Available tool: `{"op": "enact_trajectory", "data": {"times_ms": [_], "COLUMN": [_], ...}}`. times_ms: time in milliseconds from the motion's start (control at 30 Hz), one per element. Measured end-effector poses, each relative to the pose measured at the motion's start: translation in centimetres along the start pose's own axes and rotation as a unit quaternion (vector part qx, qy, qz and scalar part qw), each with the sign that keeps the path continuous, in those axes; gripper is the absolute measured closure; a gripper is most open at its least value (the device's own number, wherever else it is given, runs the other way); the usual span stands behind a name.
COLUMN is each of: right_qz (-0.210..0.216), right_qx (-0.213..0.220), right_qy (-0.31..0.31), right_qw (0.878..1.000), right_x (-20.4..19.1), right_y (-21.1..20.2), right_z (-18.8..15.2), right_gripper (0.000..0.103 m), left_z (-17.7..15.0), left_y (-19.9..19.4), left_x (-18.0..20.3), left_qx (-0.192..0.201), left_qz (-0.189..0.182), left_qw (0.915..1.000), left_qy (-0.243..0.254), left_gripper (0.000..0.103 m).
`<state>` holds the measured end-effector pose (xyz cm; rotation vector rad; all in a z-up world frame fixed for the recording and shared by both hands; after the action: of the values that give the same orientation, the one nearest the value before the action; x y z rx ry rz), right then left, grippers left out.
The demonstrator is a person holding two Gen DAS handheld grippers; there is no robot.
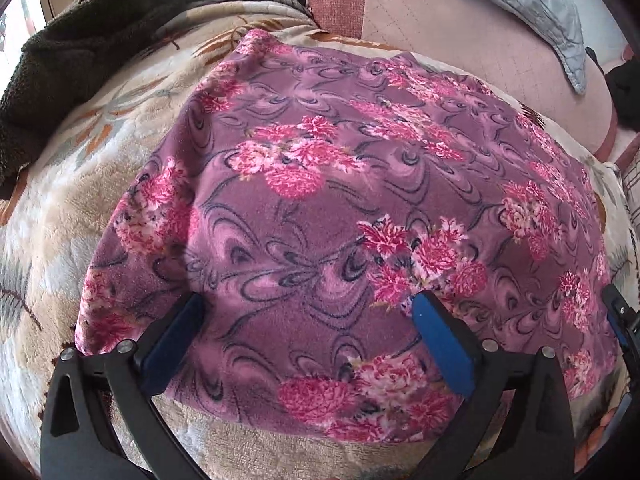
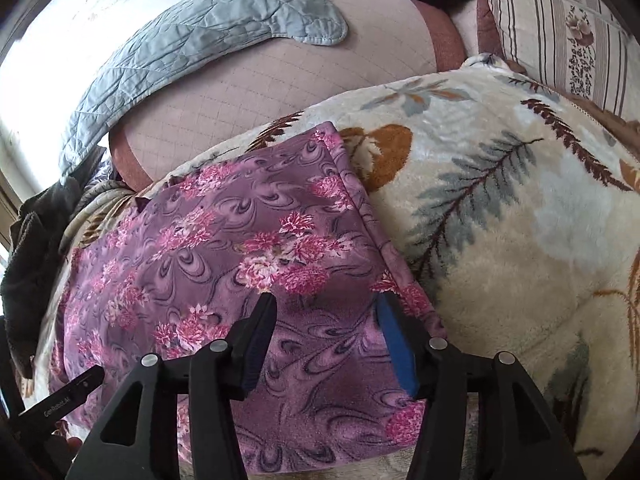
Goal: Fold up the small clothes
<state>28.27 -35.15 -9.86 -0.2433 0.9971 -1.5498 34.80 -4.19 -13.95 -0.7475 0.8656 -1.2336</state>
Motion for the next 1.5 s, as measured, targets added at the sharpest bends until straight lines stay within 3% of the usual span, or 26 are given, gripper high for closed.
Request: {"op": "enact_trajectory", "data": {"times_ms": [333, 467, 600, 700, 767, 900, 967, 1067, 1133, 1167, 1233, 1367, 1433, 1500], "right_qz": [0.016, 0.022, 0.027, 0.024, 0.022, 0.015, 0.010, -0.011, -0.018, -0.021, -0.026, -0.038, -0.021, 0.007], "right_qx": [0.009, 0.019, 0.025, 0.023, 0.028, 0.048, 0.044, 0.005, 0.001, -0.002, -0.002, 0.036, 0.061, 0.055], "right_qy": [0.026, 0.052, 0.062, 0.058, 0.054, 0.037, 0.034, 0.041, 0.029, 0.025, 0.019, -0.006, -0.028, -0.051], "right_qw": [0.999, 0.998, 0.997, 0.998, 0.998, 0.998, 0.998, 0.999, 0.999, 0.999, 0.999, 0.999, 0.998, 0.997], "right_x": [0.5, 1.2, 1.5, 1.6, 1.5, 1.3, 1.5, 2.6, 2.7, 2.7, 2.5, 1.8, 0.6, -1.0], "right_y": [-0.2, -0.3, -0.2, 0.0, -0.1, -0.6, -0.3, 1.1, 1.4, 1.4, 1.3, 0.0, -0.8, -0.5], "right_z": [0.4, 0.7, 1.0, 0.9, 1.0, 1.8, 1.8, 0.9, 0.8, 0.8, 0.9, 2.0, 2.6, 2.5], "right_gripper": [0.048, 0.048, 0.047, 0.048, 0.048, 0.048, 0.048, 0.048, 0.047, 0.047, 0.047, 0.047, 0.046, 0.047], "left_z": [-1.2, -1.6, -1.5, -0.8, 0.2, 5.2, 7.4, 9.3, 8.4, 7.2, 7.4, 7.4, 7.6, 7.5], "left_y": [-1.3, -1.9, -2.0, -1.9, -2.7, -5.6, -5.6, -2.6, 0.7, 3.5, 3.5, 2.7, 2.1, 1.5], "left_x": [-0.1, 0.1, 0.0, -0.3, -0.6, -1.8, -1.8, -1.7, -1.6, -1.3, -1.7, -1.8, -1.7, -1.7], "left_qx": [0.065, 0.082, 0.074, 0.045, 0.044, 0.107, 0.115, 0.090, 0.040, -0.007, 0.028, 0.013, 0.015, 0.025], "left_qz": [-0.003, 0.020, 0.007, -0.015, -0.033, -0.026, -0.021, 0.007, 0.023, 0.027, 0.003, -0.011, -0.029, -0.032], "left_qw": [0.9979, 0.9965, 0.9972, 0.9988, 0.9984, 0.9939, 0.9931, 0.9953, 0.9977, 0.9975, 0.9989, 0.9989, 0.9985, 0.9981], "left_qy": [-0.006, 0.005, 0.001, 0.011, 0.011, 0.004, 0.013, 0.035, 0.050, 0.064, 0.038, 0.043, 0.044, 0.046], "left_gripper": [0.000, 0.000, 0.000, 0.000, 0.000, 0.000, 0.000, 0.000, 0.000, 0.000, 0.000, 0.000, 0.000, 0.000]}}
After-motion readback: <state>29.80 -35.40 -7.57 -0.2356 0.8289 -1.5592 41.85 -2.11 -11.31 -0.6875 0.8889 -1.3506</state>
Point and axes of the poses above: each gripper's, at about its wrist camera, not at the fingertips, and y roughly the way its jaws point, x to its right, z to its top, the point moved 9 cm from there along y, roughly the way its jaws point, and after that the axes turned 12 degrees about z, right-handed, at the moved point
